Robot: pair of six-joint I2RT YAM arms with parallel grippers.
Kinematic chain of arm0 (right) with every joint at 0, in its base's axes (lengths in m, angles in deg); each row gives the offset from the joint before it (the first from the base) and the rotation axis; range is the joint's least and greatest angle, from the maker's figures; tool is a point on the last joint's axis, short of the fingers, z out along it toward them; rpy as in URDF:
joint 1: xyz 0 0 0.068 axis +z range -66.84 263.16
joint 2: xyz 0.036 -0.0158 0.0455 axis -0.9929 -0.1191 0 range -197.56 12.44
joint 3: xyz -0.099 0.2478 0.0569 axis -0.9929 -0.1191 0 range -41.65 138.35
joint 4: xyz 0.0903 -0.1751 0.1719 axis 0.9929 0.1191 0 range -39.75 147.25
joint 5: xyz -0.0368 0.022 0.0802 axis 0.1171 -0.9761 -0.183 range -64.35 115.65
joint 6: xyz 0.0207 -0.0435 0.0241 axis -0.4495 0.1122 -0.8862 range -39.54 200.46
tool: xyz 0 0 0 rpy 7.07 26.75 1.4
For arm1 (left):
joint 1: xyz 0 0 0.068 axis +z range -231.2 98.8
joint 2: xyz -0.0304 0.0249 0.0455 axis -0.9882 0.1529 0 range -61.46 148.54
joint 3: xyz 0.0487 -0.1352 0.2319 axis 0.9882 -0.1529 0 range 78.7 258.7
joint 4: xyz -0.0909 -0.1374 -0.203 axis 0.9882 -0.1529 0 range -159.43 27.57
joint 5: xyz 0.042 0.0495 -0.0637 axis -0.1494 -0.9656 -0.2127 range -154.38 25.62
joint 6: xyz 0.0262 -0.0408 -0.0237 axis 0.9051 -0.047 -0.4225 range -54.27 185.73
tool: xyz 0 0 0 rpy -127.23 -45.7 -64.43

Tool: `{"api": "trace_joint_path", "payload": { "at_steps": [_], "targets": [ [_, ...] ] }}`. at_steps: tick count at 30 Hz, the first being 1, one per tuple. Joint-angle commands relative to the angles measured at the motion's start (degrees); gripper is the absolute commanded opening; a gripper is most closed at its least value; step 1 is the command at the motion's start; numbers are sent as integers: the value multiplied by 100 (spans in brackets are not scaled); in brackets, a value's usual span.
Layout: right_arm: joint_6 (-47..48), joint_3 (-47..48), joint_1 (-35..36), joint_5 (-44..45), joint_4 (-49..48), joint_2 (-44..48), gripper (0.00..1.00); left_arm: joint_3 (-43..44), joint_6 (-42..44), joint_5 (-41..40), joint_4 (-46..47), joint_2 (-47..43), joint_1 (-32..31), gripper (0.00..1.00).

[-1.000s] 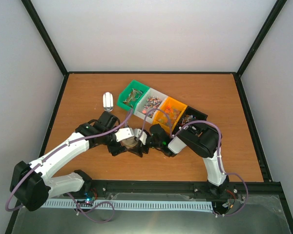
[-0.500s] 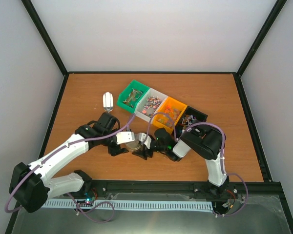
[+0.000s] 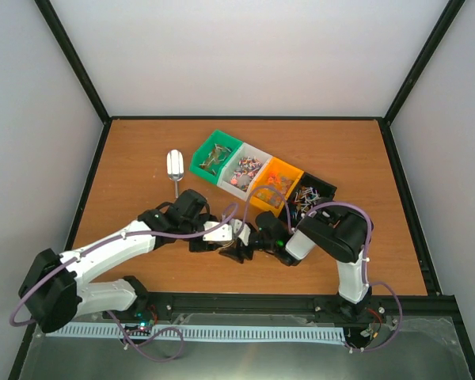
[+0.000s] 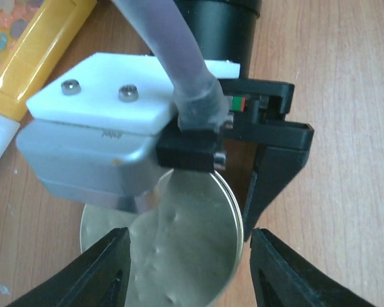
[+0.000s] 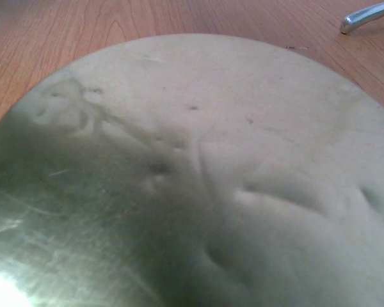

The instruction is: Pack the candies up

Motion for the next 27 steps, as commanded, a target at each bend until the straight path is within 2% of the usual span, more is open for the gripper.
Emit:
{"api": "trace_joint_path", "payload": {
  "at_steps": [1,7,15,20,27],
  "targets": [
    [43,-164,39,105,123,74,73,-53,203,-30,582,178,-148,52],
    [48,-209,36,140,124,71,72,-133,308,47,624,339,-168,45],
    [27,-205,35,127,113,54,69,-295,475,14,524,441,-168,48],
    [83,-248,36,43,102,83,65,-438,411,-431,528,499,-168,33],
    [183,-385,41,-80,102,104,60,-663,677,-876,485,358,-148,27]
  ]
}}
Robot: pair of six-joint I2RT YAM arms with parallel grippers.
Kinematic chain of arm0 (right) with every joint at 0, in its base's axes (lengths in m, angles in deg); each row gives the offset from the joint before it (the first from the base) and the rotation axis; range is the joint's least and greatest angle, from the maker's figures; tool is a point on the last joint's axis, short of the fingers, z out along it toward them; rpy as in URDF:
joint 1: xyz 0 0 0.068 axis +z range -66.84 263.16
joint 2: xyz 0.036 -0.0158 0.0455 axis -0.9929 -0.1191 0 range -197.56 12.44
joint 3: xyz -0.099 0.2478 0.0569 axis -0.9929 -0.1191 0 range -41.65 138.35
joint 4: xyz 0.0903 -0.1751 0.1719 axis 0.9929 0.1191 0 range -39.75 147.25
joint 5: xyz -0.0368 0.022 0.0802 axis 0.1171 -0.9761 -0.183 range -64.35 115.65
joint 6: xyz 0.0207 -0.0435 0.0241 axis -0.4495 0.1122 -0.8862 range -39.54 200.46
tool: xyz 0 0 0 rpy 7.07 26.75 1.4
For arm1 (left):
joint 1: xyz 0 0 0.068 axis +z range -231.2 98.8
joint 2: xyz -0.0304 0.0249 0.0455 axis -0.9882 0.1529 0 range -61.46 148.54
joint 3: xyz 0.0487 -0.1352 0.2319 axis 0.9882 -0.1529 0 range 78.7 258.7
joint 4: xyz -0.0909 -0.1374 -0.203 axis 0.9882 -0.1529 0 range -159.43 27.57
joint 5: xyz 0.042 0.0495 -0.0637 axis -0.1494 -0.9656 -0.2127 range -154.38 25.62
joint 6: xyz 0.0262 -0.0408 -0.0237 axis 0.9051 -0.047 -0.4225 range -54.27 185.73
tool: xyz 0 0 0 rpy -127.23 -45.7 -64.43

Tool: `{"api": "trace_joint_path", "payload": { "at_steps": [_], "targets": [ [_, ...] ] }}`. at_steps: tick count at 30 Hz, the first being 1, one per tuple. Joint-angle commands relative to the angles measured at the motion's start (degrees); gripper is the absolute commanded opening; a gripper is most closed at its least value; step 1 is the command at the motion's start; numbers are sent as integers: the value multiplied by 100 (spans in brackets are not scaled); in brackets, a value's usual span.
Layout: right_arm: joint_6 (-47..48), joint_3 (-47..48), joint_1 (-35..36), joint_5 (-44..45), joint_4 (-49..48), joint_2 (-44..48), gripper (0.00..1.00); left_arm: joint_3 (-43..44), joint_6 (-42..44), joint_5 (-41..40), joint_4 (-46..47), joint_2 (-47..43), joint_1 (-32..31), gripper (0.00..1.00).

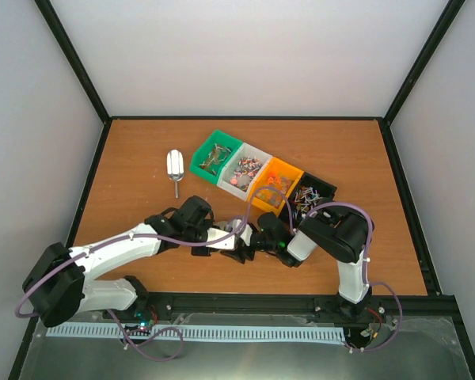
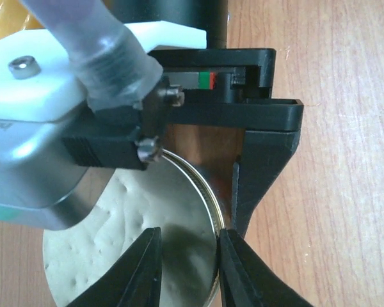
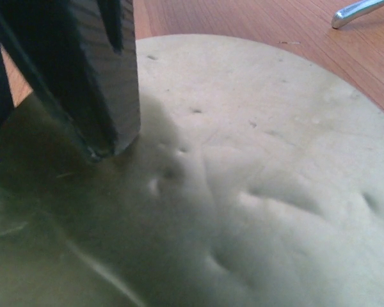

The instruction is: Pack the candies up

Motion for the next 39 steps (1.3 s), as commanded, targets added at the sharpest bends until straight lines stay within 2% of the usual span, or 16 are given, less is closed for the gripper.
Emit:
{"api": "trace_joint_path", "payload": {
  "at_steps": [1,12,14,17,20,25,31,39],
  "targets": [
    [274,-269,59,-131,192,72,59,-366,348,-714,-141,-11,65,26],
    [312,-533,58,-153,152,200,58,-405,692,-884,-286,-179,912,26],
    [284,-527,58,-135,146,210,58,-320,738,-729,-691,-386,970,25],
    [209,-498,58,-130,140,203,58,-250,874,221,-1102,-1239,844,30],
    [160,-460,58,-105,137,185,58,-310,538,230,-1051,-1665,228,36],
    [147,-460,58,-92,135,180,58,-123,-181,81,-692,-947,-97,38],
    [118,-444,58,-68,169,183,58,3,-336,-3,203,-361,-414,38],
    [125,-445,58,-64,214,204,58,-88,-357,-49,656,-93,-563,38]
  ]
}}
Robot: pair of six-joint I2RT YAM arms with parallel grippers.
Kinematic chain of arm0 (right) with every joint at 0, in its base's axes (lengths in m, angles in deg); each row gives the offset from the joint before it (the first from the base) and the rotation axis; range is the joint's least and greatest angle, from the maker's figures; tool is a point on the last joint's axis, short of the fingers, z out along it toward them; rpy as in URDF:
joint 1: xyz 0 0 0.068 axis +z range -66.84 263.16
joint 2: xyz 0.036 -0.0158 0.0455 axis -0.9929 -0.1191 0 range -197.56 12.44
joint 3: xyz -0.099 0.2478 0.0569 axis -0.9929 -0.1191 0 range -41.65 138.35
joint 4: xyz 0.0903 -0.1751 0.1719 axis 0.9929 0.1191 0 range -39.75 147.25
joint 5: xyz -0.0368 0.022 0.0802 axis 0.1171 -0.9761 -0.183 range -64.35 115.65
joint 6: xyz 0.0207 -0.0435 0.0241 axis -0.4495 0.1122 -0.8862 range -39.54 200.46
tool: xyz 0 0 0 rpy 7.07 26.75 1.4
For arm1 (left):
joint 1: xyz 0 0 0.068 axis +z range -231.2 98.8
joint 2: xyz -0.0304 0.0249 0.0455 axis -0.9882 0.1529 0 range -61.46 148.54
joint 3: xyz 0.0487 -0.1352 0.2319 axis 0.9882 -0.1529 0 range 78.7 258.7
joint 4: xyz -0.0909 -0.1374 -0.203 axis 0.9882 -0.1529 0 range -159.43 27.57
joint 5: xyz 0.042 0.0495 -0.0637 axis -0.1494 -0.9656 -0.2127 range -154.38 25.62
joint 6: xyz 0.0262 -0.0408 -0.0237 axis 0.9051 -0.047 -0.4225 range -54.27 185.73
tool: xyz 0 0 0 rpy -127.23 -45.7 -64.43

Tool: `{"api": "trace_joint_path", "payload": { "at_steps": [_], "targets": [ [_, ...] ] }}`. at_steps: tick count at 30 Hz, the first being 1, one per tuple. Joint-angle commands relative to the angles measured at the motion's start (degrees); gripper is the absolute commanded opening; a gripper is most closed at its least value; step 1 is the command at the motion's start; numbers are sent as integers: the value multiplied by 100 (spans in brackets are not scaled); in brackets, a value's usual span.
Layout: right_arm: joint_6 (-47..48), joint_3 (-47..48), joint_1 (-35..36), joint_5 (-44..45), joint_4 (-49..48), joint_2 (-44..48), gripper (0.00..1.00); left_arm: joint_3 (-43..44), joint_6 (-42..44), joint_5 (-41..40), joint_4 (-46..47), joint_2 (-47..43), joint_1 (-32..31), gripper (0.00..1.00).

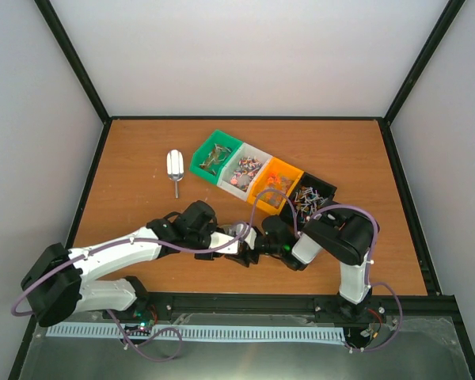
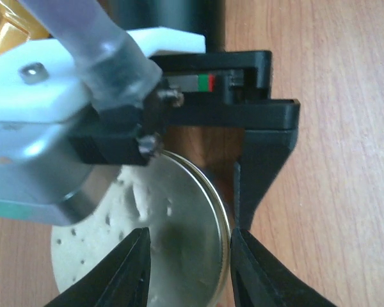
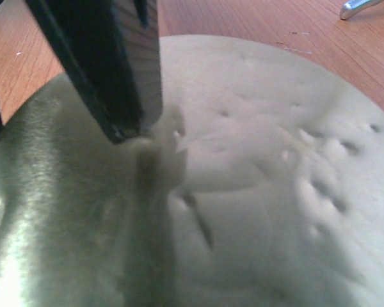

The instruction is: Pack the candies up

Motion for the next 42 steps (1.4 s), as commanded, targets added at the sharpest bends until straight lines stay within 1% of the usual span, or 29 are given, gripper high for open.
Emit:
{"api": "trace_joint_path", "payload": {
  "at_steps": [1,3,6,9,14,19,22,23,27,29,32,36,39,42],
  "targets": [
    [122,-54,71,-22,326,-30,58,53,-86,9,449,112,-90,37],
    [107,-41,71,-25,321,-46,58,40,-87,-43,482,202,-90,36],
    [141,-60,71,-4,316,-37,58,17,-76,-406,354,280,-91,31],
    [175,-93,71,-15,316,-24,58,-205,58,-607,209,59,-48,26],
    [163,-110,71,-64,317,-13,58,-568,388,-802,-173,-370,106,24],
    [129,-103,71,-92,334,-24,58,-767,534,-976,-384,-450,494,23],
    [111,-112,71,-93,342,-19,57,-720,396,-967,-507,-531,719,22],
    [107,-118,71,-93,343,-15,57,-694,377,-919,-696,-666,758,22],
    [67,-98,71,-101,351,-15,57,-674,503,-407,-901,-1406,763,26],
    [40,-89,71,-94,345,-9,57,-564,451,-148,-978,-1567,715,27],
    [13,-78,71,-84,343,-21,57,-377,238,-71,-954,-1384,441,28],
    [0,-77,71,-64,330,-20,57,-243,-215,-170,-375,-889,100,35],
    [17,-87,71,-63,338,-15,57,-79,-407,-153,-42,-510,-66,35],
    [22,-92,71,-55,343,-2,57,2,-387,-151,193,-293,-148,35]
  ]
}}
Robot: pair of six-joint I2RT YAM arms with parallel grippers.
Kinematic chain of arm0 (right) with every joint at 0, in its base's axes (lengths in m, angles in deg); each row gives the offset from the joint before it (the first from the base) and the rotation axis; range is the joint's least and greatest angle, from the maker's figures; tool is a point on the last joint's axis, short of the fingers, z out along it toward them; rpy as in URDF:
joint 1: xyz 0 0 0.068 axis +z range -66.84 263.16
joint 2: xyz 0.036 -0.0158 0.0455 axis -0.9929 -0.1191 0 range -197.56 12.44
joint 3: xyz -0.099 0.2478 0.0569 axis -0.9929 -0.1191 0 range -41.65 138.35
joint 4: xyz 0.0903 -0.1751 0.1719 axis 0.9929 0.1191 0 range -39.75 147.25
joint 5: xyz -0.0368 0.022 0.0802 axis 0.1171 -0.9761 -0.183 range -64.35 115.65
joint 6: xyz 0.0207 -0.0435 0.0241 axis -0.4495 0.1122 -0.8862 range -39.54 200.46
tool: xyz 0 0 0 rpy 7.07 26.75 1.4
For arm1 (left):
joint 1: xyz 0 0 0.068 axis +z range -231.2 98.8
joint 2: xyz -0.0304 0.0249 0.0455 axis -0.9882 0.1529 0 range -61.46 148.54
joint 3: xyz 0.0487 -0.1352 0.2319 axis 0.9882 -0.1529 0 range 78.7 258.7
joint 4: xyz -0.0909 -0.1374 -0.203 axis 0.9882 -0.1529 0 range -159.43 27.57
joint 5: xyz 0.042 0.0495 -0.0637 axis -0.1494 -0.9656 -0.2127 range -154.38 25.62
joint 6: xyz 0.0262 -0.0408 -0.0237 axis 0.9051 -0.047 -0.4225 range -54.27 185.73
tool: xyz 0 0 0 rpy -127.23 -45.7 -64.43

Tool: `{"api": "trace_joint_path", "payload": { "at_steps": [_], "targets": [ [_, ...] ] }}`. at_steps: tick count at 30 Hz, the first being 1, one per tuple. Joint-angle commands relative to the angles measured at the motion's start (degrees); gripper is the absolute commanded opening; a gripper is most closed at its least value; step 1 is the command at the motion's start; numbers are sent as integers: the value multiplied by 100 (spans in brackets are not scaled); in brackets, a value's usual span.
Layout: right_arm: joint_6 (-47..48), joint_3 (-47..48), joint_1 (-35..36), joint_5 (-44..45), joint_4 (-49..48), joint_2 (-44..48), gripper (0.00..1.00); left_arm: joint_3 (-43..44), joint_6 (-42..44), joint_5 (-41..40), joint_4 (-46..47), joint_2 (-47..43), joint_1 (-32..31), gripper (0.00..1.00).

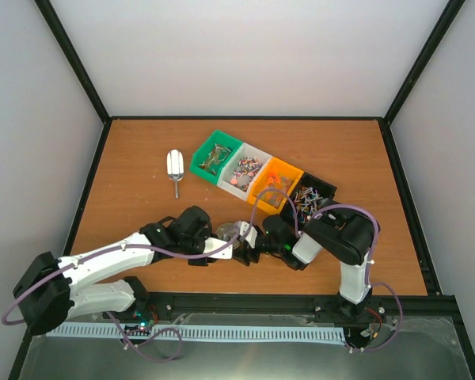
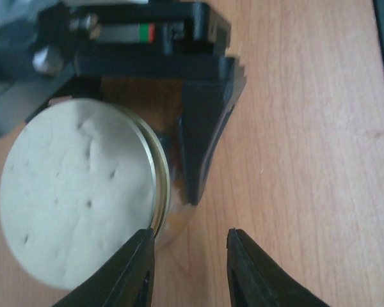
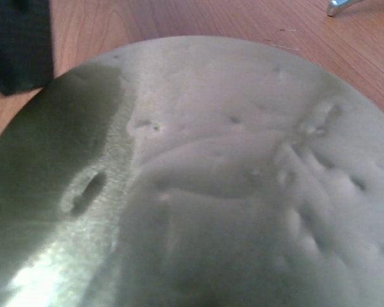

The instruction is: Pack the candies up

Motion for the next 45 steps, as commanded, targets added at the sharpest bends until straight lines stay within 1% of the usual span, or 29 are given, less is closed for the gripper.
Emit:
{"api": "trace_joint_path", "payload": {
  "at_steps": [1,5,15,20,24,28,34,38,41,45],
  "targets": [
    [67,-89,102,-94,343,-12,57,303,-239,56,733,339,-154,35],
    [76,-82,104,-95,343,-21,57,361,-223,56,883,440,-198,35],
    [85,-74,104,-92,351,-30,57,417,-203,79,958,357,-204,35],
    [85,-75,104,-99,360,-22,57,568,-322,-232,1175,557,-203,34],
    [85,-69,104,-95,360,-19,57,495,-300,-219,1267,575,-202,33],
    [85,-81,104,-82,373,-15,57,538,-391,-165,1250,544,-203,31],
    [81,-83,106,-102,390,-21,57,687,-533,238,906,251,-203,30],
    [85,-79,104,-104,394,-4,57,509,-560,212,903,201,-194,29],
    [93,-94,104,-110,403,6,57,469,-591,34,976,273,-191,29],
    [102,-100,104,-120,412,22,57,411,-462,-58,1027,365,-190,29]
  ]
}}
